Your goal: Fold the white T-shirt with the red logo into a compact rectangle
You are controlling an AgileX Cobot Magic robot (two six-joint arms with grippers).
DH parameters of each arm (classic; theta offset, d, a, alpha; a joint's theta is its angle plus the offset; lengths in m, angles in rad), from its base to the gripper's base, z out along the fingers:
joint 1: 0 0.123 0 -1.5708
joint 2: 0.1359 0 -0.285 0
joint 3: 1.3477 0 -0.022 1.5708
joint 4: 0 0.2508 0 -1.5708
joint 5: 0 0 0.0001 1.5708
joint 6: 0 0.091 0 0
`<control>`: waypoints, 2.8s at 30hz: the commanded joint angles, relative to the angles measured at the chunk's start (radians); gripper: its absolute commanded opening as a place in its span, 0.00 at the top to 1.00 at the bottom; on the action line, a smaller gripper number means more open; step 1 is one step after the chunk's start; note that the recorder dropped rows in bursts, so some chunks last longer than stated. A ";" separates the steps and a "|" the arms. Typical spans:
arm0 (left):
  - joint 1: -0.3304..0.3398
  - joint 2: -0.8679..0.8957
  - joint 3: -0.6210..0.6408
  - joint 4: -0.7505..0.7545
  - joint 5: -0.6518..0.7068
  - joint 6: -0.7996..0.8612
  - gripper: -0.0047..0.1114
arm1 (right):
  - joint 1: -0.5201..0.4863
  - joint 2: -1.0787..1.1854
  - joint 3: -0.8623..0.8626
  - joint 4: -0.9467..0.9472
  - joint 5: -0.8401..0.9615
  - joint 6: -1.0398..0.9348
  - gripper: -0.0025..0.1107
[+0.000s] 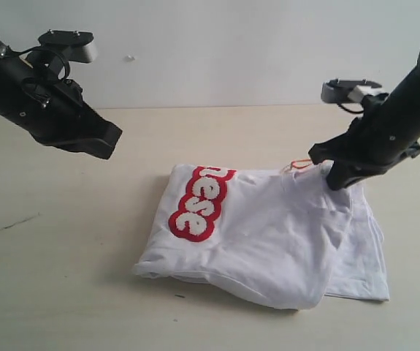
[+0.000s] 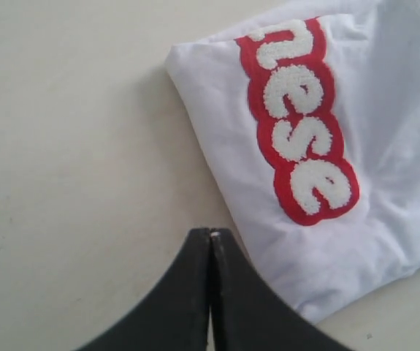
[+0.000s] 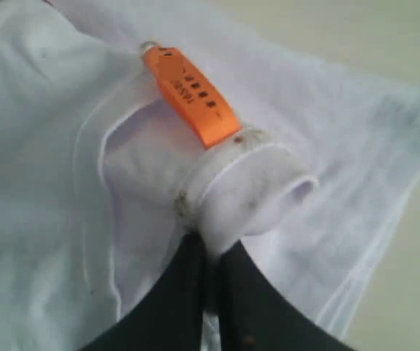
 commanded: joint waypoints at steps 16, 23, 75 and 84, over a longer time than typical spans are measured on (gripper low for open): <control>0.000 -0.009 0.005 -0.011 -0.025 0.023 0.96 | 0.001 0.088 -0.064 -1.079 0.107 0.713 0.87; 0.000 -0.009 0.005 -0.011 -0.025 0.023 0.96 | 0.001 0.201 -0.076 -1.192 0.205 0.829 0.68; 0.000 -0.009 0.005 0.010 0.022 0.026 0.96 | 0.169 -0.001 -0.079 -0.340 -0.074 0.357 0.79; 0.000 -0.009 0.005 0.008 0.034 0.026 0.96 | -0.053 0.048 -0.062 -0.126 0.008 0.182 0.49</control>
